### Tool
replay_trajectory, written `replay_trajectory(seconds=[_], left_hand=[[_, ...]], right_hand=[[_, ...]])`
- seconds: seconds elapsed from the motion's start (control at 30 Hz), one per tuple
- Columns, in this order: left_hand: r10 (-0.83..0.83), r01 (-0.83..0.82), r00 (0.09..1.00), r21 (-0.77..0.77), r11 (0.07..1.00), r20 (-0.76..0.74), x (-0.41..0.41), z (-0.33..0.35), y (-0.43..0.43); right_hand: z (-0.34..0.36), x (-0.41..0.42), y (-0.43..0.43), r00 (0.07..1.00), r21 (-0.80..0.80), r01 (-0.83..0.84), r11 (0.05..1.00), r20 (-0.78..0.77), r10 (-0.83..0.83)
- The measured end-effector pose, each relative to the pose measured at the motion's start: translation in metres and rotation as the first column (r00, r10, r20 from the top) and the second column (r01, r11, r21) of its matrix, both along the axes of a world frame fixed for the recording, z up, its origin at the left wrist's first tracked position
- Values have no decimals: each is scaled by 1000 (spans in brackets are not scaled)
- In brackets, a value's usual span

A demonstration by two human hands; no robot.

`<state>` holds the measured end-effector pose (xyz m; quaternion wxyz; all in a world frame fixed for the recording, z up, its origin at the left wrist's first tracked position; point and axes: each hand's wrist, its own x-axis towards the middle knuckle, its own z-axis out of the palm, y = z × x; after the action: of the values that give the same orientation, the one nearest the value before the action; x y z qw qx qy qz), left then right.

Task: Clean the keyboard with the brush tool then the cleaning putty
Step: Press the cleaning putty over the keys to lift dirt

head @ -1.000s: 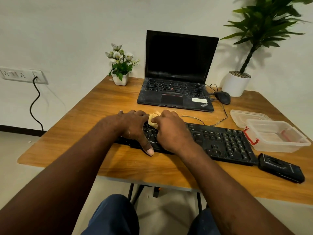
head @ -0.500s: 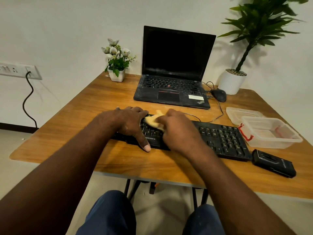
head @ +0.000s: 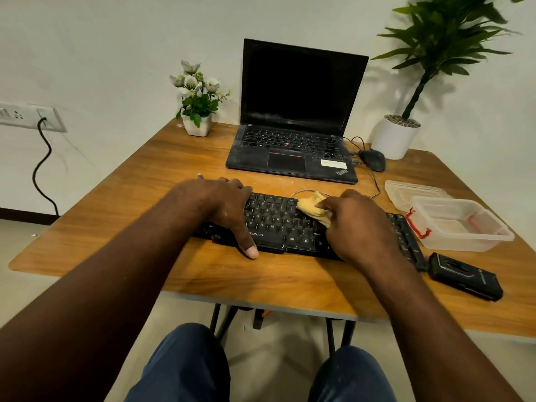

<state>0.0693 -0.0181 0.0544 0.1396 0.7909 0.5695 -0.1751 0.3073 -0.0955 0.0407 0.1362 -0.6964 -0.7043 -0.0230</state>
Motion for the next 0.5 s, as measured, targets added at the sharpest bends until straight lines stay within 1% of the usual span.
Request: replay_trajectory(seconds=[0.03, 0.1, 0.17, 0.2, 0.3, 0.43, 0.5], left_hand=[[-16, 16, 1000, 3, 1000, -1, 8, 0, -1], [-68, 67, 997, 16, 998, 40, 21, -4, -4], [-90, 88, 993, 24, 996, 73, 26, -9, -6], [-93, 91, 992, 25, 996, 84, 26, -11, -6], [-88, 86, 992, 22, 996, 93, 19, -13, -5], [-59, 60, 996, -6, 998, 68, 24, -6, -4], [-54, 54, 997, -5, 999, 47, 27, -4, -4]], right_hand=[[0, -11, -2, 998, 12, -51, 999, -47, 51], [-3, -38, -9, 970, -9, -216, 976, -113, 214], [-11, -54, -17, 943, -53, -327, 944, -85, 322], [-15, -53, -19, 941, -52, -332, 942, -82, 328], [-17, -30, -20, 960, -52, -249, 967, -144, 240], [-12, 5, -19, 985, -76, -143, 987, -108, 134], [-12, 13, -19, 991, -32, -73, 997, -113, 69]])
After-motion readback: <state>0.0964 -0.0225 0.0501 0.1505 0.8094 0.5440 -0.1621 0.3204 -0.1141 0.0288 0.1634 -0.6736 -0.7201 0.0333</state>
